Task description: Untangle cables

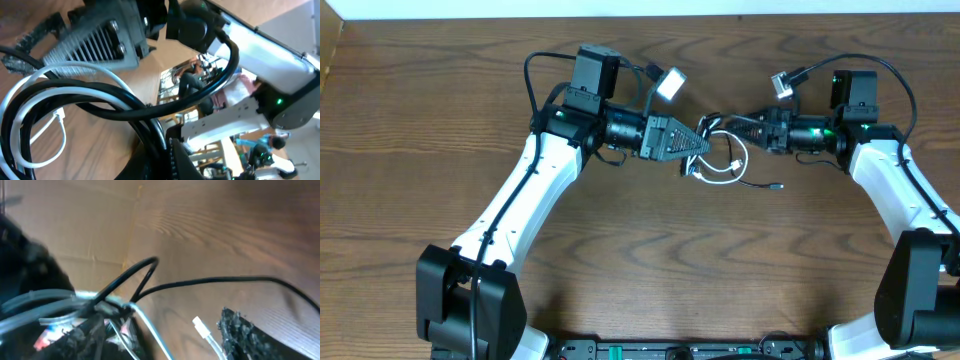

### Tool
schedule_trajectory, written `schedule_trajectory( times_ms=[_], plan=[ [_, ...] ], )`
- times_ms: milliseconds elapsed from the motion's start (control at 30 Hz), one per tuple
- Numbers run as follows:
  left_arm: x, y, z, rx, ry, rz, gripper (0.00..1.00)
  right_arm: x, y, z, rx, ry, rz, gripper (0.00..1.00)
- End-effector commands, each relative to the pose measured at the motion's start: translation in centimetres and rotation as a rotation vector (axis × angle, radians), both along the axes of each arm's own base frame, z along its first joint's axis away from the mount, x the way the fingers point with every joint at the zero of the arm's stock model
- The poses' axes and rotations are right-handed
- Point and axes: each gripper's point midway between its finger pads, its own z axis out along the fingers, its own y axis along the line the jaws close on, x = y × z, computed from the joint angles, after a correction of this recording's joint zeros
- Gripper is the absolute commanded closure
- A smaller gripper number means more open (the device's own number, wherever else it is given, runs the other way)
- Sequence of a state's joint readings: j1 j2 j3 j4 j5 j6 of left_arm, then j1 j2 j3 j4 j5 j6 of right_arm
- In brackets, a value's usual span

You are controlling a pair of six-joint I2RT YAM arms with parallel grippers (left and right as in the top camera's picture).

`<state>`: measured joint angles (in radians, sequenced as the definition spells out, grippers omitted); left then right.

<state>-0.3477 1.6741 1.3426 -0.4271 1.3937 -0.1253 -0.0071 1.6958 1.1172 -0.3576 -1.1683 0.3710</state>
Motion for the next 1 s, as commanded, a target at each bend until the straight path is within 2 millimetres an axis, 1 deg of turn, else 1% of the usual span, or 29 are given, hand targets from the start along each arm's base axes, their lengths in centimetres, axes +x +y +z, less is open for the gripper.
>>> schedule_trajectory(
  times_ms=[0,67,100,133,233,300,400,500,600,667,700,767,867,900,933,967],
  plan=[
    [-0.6,0.4,-0.5,-0.026,-0.157,-0.042,0.93,0.6,-0.3,-0.2,0.023,0.183,-0.095,0.29],
    [-0.7,0.7,-2.0,0.03,-0.214,-0.036,0.93,0.6,-0.3,-0.1,0.035,0.22,-0.11,0.28],
    [-0.9,1.0,-3.0,0.074,-0.253,-0.039,0.92,0.7,-0.3,-0.1,0.04,0.233,-0.117,0.27],
    [-1.2,1.2,-3.7,0.1,-0.282,-0.051,0.93,0.7,-0.3,-0.1,0.043,0.243,-0.12,0.25],
    [-2.2,1.5,-4.3,0.104,-0.32,-0.094,0.92,0.5,0.2,-0.1,0.045,0.26,-0.113,0.23],
    [-2.4,1.4,-4.4,0.108,-0.326,-0.1,0.92,0.1,1.4,-0.5,0.021,0.265,-0.096,0.23],
    [-2.3,1.4,-5.1,0.151,-0.338,-0.099,0.93,-0.6,3.0,-1.4,-0.016,0.294,-0.084,0.24],
    [-2.3,1.2,-5.7,0.186,-0.35,-0.102,0.93,-1.4,4.5,-2.4,-0.053,0.323,-0.076,0.28],
    [-2.4,1.0,-6.1,0.21,-0.357,-0.108,0.92,-1.9,5.6,-2.9,-0.061,0.347,-0.06,0.34],
    [-2.5,0.9,-6.3,0.221,-0.36,-0.112,0.92,-1.8,6.1,-3.1,-0.063,0.351,-0.061,0.43],
    [-2.6,0.8,-6.3,0.22,-0.361,-0.115,0.93,-1.6,6.2,-3.4,-0.067,0.358,-0.071,0.51],
    [-2.7,0.8,-6.3,0.22,-0.362,-0.118,0.93,-1.2,6.1,-4.0,-0.09,0.359,-0.097,0.72],
    [-2.7,0.8,-6.3,0.22,-0.362,-0.118,0.93,-0.8,5.8,-4.8,-0.117,0.367,-0.124,0.96],
    [-2.7,0.8,-6.3,0.222,-0.362,-0.118,0.92,-0.7,5.6,-5.2,-0.127,0.376,-0.133,0.99],
    [-2.6,0.8,-6.4,0.224,-0.363,-0.117,0.93,-0.7,5.4,-5.5,-0.137,0.375,-0.139,0.99],
    [-2.5,0.8,-6.5,0.236,-0.363,-0.113,0.92,-0.6,4.8,-6.4,-0.183,0.374,-0.163,0.99]
  ],
)
